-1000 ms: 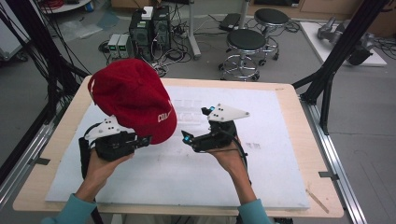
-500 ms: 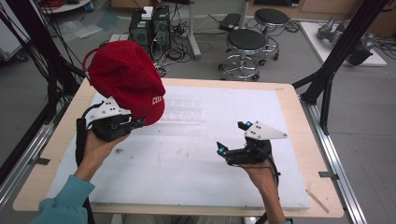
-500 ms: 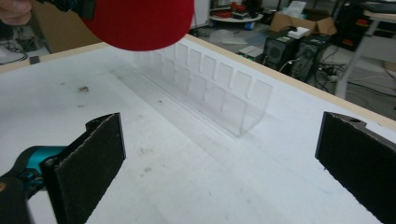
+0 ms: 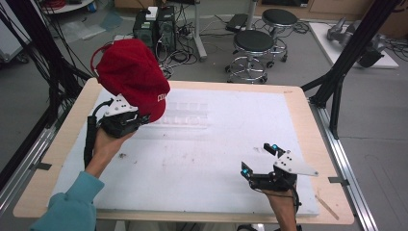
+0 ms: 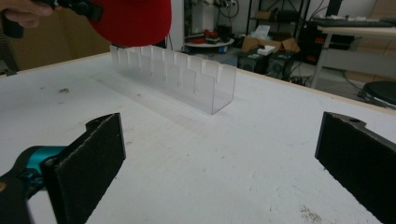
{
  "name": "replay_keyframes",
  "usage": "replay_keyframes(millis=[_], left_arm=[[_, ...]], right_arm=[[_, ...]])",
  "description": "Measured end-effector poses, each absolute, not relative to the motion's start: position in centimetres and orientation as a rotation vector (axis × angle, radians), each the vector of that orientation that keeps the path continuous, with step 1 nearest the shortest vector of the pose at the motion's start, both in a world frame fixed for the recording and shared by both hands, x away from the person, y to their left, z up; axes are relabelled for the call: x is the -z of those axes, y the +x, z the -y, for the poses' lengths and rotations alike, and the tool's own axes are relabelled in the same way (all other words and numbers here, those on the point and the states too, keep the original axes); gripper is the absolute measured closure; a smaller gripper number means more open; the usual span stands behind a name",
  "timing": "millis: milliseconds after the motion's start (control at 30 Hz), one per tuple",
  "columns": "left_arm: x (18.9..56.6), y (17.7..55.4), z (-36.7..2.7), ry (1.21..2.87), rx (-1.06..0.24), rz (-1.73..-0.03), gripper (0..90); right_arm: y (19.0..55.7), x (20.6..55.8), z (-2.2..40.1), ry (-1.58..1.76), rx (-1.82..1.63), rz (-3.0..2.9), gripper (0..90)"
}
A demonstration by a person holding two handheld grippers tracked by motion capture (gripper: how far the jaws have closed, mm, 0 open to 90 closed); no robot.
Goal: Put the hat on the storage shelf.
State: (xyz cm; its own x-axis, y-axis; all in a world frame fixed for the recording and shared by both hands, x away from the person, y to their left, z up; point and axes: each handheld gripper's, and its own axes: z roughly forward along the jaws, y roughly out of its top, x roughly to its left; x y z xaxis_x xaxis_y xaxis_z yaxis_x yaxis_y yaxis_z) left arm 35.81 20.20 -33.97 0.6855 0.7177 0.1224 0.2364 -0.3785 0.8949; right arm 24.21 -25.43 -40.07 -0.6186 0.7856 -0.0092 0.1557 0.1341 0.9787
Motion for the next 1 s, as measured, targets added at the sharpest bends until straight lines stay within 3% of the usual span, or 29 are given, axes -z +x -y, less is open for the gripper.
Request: replay_keyframes(millis=[1000], left_arm=[[36.2,38.2,-16.9,1.927,-0.73,-0.876,85.4]], right_arm=[[24.7,45.1,25.5,0.951,-1.519,-1.699,0.5]])
